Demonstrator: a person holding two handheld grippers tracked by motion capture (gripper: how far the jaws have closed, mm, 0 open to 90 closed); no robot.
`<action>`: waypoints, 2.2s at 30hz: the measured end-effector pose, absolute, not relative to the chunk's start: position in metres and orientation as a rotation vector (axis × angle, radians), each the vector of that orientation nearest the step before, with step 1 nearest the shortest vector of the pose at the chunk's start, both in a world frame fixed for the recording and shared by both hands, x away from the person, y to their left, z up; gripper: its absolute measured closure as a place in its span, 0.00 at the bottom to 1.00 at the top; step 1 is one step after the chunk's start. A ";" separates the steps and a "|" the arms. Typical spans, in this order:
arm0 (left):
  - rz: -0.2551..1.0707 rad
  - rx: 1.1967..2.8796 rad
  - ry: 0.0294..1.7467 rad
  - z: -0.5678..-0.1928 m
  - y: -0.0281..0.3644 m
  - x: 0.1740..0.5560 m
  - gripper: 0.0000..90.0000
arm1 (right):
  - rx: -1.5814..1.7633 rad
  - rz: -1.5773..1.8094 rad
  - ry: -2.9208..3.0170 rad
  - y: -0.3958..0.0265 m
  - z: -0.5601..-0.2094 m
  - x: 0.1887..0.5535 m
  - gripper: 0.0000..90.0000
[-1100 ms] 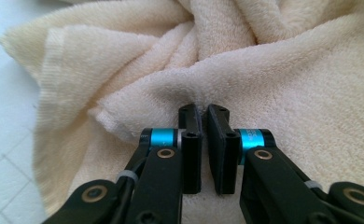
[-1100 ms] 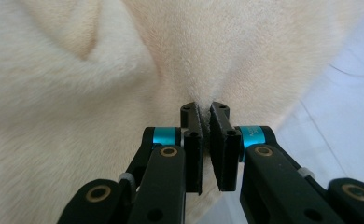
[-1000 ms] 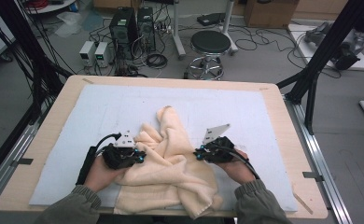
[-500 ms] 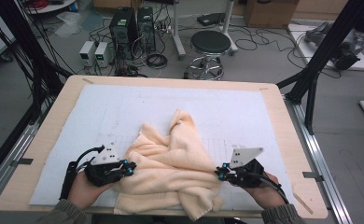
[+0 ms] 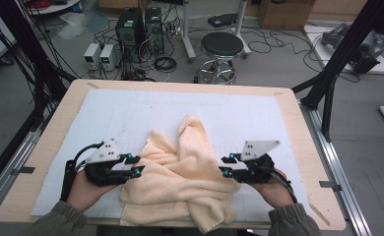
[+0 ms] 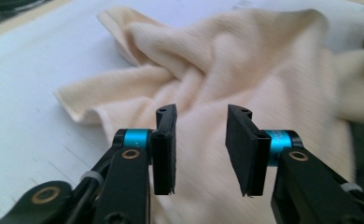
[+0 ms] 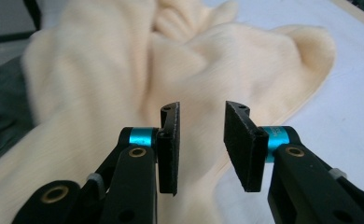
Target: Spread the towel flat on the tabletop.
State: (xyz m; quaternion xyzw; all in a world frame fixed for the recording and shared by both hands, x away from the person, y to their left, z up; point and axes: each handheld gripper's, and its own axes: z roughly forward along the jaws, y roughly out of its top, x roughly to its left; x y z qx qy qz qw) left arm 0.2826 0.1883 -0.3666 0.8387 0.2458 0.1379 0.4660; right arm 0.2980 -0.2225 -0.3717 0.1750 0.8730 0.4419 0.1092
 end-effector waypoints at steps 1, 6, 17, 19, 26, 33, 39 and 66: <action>0.347 2.058 0.622 -0.369 0.186 0.291 0.69 | 0.536 1.291 2.564 -0.219 -0.376 0.308 0.73; 0.352 2.089 0.684 -0.389 0.180 0.325 0.68 | 0.590 1.232 2.564 -0.203 -0.399 0.354 0.74; 0.248 2.293 0.723 -0.431 0.159 0.345 0.71 | 0.628 1.119 2.700 -0.181 -0.438 0.378 0.74; 0.264 2.292 0.722 -0.430 0.158 0.343 0.80 | 0.639 1.123 2.703 -0.181 -0.438 0.378 0.87; 0.349 2.301 0.756 -0.420 0.166 0.337 0.90 | 0.670 1.036 2.707 -0.192 -0.430 0.374 0.97; 0.421 2.148 0.836 -0.398 0.192 0.331 0.91 | 0.731 1.034 2.630 -0.235 -0.406 0.357 0.97; 0.436 2.123 0.822 -0.390 0.200 0.315 0.93 | 0.724 1.076 2.635 -0.252 -0.392 0.330 0.97; 0.271 2.273 0.752 -0.422 0.180 0.330 0.86 | 0.590 1.082 2.779 -0.197 -0.424 0.348 0.93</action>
